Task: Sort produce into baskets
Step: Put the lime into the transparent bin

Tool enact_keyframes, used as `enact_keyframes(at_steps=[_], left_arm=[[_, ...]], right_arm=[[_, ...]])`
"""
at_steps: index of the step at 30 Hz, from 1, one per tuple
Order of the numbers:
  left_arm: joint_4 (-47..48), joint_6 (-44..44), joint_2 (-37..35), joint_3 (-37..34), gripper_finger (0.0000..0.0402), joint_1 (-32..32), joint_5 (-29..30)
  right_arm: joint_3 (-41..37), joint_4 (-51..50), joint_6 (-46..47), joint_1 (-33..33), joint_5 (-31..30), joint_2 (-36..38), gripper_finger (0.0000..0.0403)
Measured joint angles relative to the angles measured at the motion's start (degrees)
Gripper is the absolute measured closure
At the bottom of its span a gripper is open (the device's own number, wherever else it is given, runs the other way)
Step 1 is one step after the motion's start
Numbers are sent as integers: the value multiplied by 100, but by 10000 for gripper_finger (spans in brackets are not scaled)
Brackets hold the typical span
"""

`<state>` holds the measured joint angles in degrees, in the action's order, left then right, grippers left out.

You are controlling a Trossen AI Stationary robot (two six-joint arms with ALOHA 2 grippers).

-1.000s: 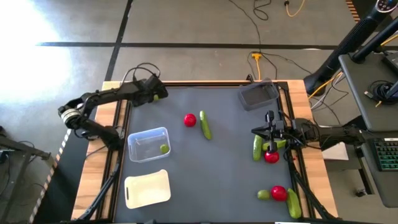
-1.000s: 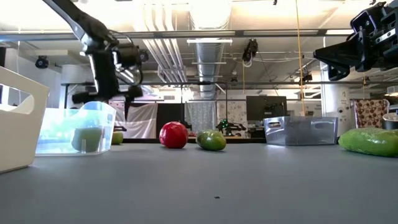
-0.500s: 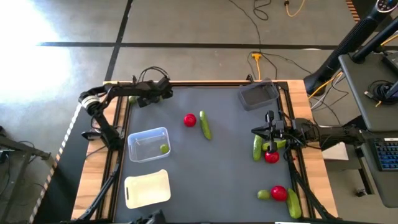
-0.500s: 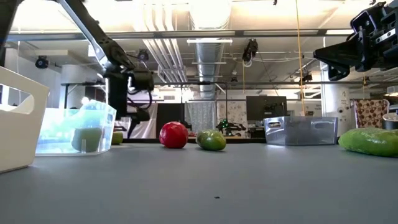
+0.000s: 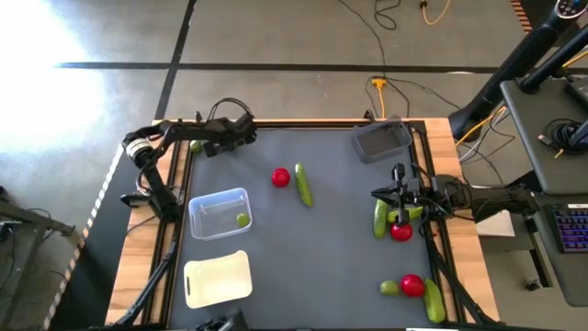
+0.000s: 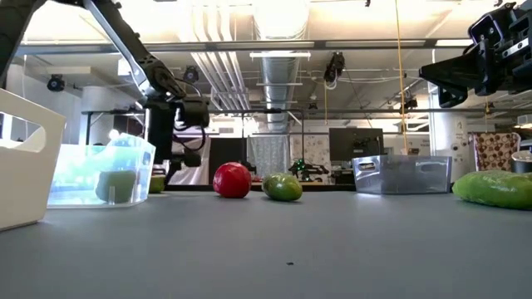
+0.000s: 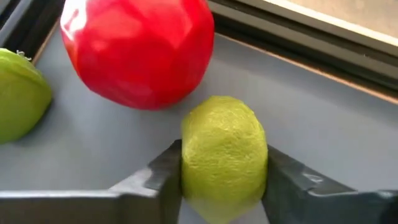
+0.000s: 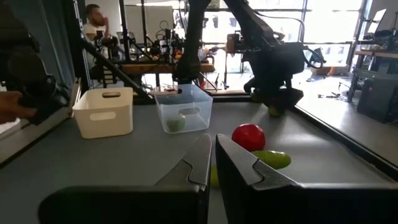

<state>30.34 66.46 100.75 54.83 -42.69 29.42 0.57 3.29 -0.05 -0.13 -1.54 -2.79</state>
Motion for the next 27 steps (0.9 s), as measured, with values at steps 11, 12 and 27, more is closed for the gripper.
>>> enact_keyframes(at_steps=[11, 12, 27], left_arm=[[1053, -1439, -2542, -20, 281, 2562, -176], [1191, -1432, -2760, -20, 281, 2936, -234], [2585, 19, -3141, -148, 281, 7005, -513]], right_arm=[[0, 1, 0, -1, -1, 0, 385], [-2, 0, 0, 1, 0, 0, 385], [-1, 55, -234, -1, -2, 0, 385]])
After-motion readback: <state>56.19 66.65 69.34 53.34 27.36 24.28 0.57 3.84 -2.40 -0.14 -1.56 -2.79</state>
